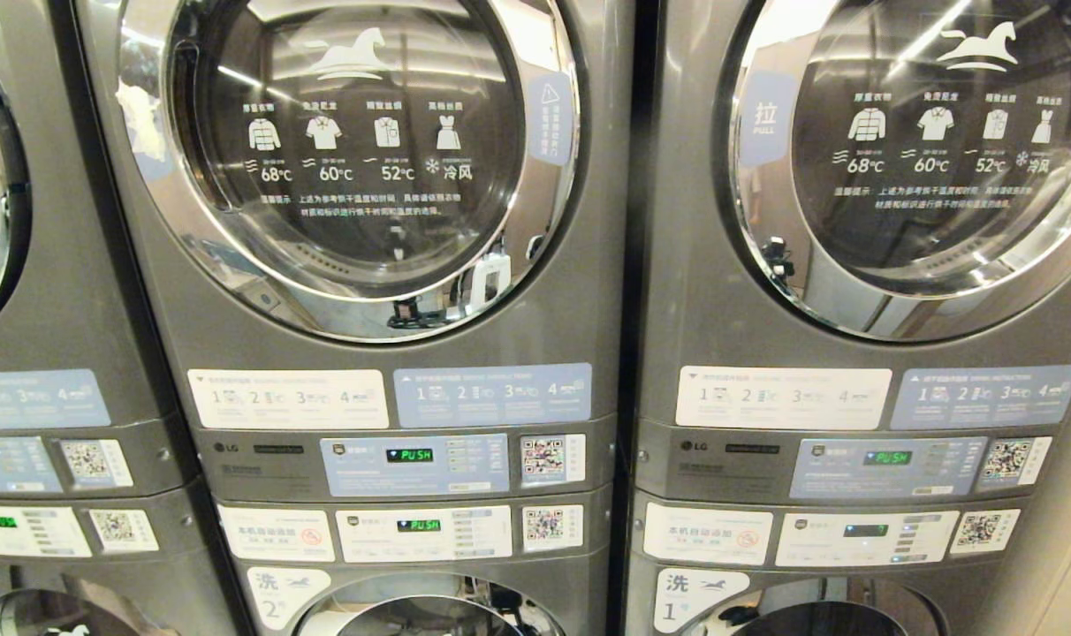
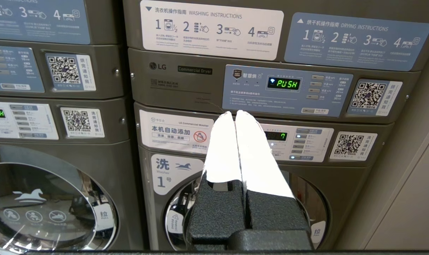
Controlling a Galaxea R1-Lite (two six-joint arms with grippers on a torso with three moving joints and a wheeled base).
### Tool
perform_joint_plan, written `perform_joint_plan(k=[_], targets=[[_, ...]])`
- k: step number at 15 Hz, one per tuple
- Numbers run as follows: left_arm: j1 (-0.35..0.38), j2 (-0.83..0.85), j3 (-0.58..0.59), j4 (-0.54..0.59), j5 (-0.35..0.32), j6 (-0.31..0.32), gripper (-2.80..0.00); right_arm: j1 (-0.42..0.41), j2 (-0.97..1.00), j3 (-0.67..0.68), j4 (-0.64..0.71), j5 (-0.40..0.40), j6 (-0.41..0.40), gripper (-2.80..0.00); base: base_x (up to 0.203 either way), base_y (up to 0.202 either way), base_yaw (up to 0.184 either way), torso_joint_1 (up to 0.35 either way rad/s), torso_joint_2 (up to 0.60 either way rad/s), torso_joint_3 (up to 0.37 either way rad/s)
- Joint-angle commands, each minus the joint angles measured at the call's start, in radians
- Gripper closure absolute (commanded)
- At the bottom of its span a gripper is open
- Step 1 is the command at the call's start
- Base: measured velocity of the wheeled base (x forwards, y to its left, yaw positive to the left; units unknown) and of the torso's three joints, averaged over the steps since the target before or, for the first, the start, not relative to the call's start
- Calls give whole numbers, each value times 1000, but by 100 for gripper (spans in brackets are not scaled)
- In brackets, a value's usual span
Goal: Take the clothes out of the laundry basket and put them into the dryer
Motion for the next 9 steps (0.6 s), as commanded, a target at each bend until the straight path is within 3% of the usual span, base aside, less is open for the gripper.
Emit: perform_joint_plan(k=[1,4,6,9], targets=[[8,9,-4,6,0,0,0,0,-1,0,1,-2,4,0,0,0,0,0,0,0],[45,11,-4,10,0,1,0,0,-1,0,0,0,-2,0,0,0,0,0,0,0],[102,-56,-4,10,-2,1,0,0,-1,0,1,-4,13,0,0,0,0,0,0,0],[106,-197,-5,10,-10,-1,0,0,-1,0,1,-4,13,0,0,0,0,0,0,0]])
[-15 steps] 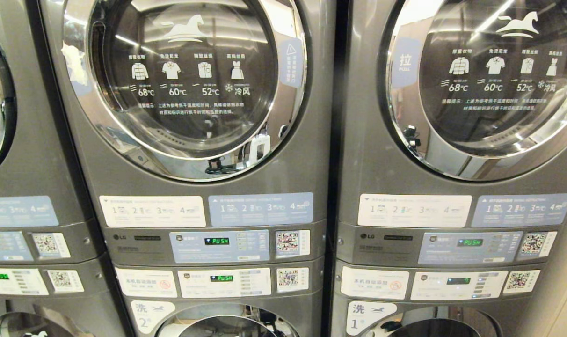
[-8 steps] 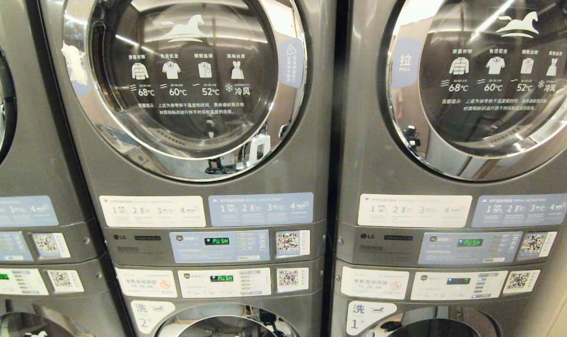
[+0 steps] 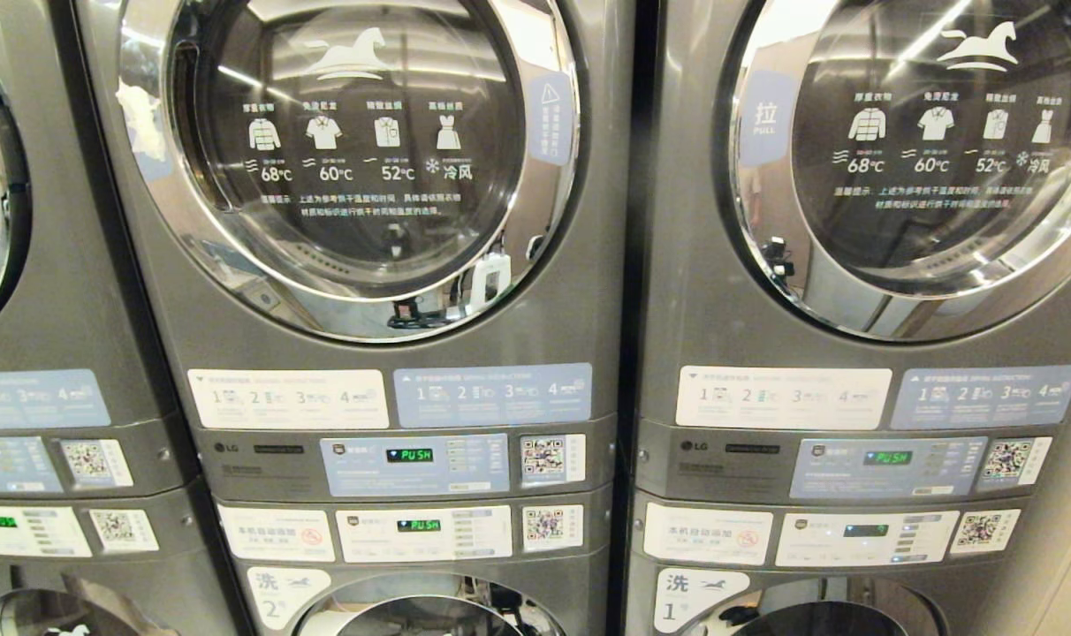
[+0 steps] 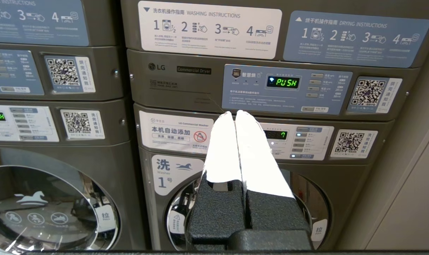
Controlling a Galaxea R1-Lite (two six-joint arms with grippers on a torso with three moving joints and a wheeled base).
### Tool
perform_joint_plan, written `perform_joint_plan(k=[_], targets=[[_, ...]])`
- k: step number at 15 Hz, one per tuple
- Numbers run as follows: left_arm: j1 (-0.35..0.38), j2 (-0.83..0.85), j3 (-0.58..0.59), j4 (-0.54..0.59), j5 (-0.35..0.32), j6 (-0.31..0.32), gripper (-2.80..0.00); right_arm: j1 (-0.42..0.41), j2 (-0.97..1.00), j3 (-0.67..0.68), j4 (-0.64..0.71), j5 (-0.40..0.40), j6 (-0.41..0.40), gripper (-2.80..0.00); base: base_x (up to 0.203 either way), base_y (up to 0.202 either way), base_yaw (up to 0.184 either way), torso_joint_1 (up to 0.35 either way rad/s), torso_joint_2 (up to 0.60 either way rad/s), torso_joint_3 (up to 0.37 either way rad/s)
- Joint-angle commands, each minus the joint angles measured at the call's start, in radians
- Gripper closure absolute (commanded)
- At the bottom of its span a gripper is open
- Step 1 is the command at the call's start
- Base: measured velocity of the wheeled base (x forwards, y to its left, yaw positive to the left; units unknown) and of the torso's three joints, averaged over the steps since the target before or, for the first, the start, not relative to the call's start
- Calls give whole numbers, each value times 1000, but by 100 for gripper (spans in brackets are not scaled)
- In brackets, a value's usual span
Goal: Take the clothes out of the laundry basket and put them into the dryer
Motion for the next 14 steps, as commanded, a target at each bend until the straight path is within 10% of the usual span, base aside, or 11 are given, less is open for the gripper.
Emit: perform_joint_plan(k=[1,14], targets=[[4,-126,1,-4,-2,-1,0,0,-1,0,0,-1,3,0,0,0,0,0,0,0],[5,-154,6,-16,4,-12,0,0,-1,0,0,3,-6,0,0,0,0,0,0,0]])
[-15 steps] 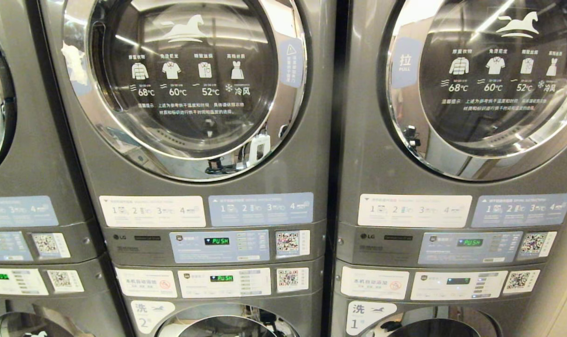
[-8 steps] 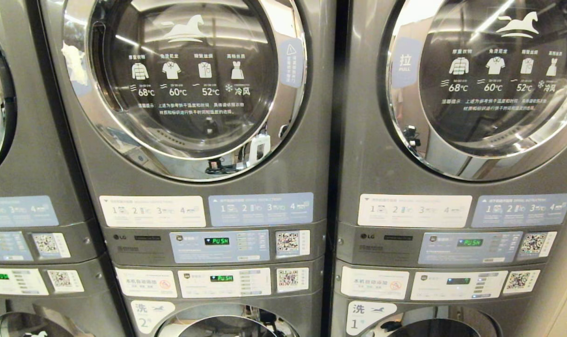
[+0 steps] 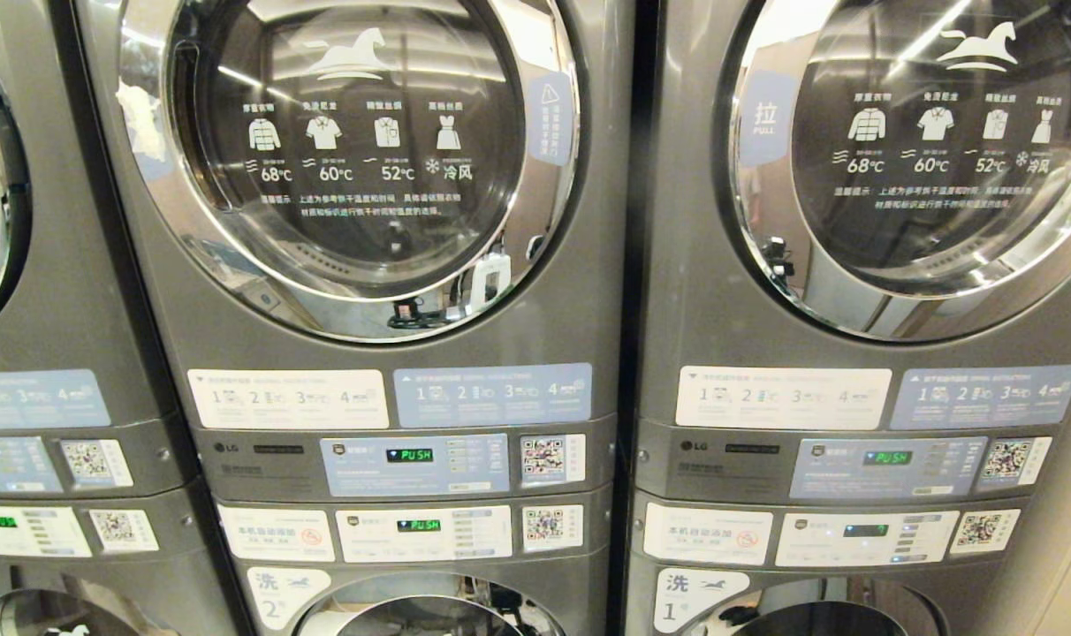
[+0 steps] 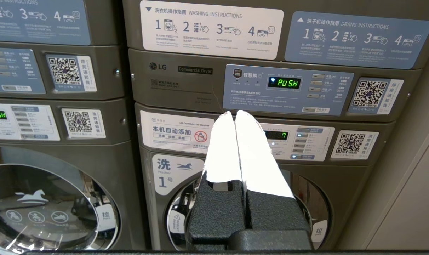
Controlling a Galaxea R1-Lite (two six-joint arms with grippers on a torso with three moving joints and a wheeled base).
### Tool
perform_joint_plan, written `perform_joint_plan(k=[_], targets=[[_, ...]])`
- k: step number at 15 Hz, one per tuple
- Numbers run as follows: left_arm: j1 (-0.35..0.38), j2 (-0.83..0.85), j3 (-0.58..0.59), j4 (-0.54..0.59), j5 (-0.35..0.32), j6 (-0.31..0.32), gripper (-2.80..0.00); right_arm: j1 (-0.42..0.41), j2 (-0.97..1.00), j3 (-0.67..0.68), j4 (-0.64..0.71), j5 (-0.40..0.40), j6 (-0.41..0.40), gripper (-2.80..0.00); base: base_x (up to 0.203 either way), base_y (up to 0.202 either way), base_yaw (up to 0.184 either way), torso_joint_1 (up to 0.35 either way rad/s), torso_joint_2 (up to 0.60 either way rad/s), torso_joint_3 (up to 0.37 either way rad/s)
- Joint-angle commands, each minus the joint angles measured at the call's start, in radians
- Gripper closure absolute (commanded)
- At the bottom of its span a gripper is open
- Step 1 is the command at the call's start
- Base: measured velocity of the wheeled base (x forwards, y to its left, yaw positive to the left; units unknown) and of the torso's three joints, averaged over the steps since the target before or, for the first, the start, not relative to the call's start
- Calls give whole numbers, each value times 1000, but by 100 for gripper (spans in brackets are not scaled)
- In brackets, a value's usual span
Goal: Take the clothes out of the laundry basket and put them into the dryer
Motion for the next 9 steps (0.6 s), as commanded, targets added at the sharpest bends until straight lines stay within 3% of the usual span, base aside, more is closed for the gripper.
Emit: perform_joint_plan(k=[1,9], targets=[[0,-3,0,0,2,-1,0,0,-1,0,0,0,-3,0,0,0,0,0,0,0],[0,-3,0,0,2,-8,0,0,-1,-1,-1,-3,22,0,0,0,0,0,0,0]])
